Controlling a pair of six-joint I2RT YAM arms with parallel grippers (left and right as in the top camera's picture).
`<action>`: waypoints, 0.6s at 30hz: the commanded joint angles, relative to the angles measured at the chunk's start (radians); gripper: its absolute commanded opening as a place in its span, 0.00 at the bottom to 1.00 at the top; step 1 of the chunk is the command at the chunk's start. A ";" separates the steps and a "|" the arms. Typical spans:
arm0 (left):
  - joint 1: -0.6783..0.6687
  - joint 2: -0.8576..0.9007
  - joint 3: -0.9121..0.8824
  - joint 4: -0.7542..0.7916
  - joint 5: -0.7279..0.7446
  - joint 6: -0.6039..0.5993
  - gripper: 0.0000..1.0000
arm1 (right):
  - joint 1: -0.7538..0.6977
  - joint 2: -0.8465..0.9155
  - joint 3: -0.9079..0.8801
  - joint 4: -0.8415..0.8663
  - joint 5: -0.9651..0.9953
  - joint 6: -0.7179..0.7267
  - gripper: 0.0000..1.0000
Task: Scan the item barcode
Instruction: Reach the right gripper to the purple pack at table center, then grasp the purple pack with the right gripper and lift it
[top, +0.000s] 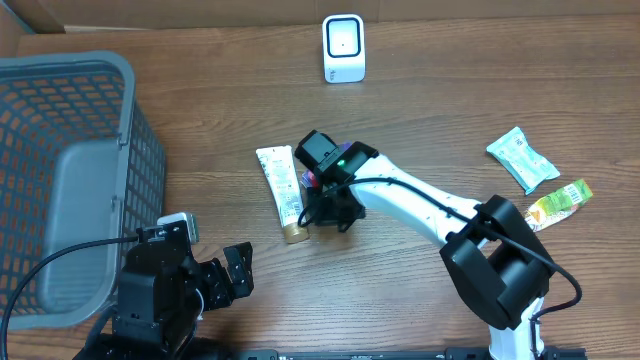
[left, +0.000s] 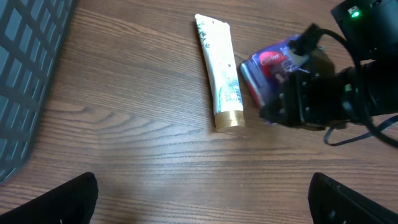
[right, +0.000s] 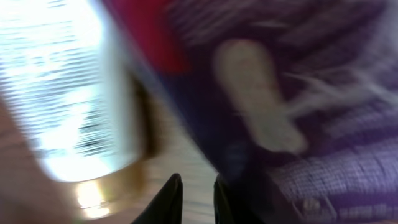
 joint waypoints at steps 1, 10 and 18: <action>-0.005 -0.011 -0.001 0.001 0.004 -0.006 1.00 | -0.047 0.001 0.006 -0.047 0.148 -0.006 0.16; -0.005 -0.011 -0.001 0.001 0.004 -0.006 1.00 | -0.226 0.000 0.006 -0.127 0.337 -0.085 0.27; -0.005 -0.011 -0.001 0.001 0.004 -0.006 0.99 | -0.383 0.000 0.006 0.155 -0.058 -0.172 0.39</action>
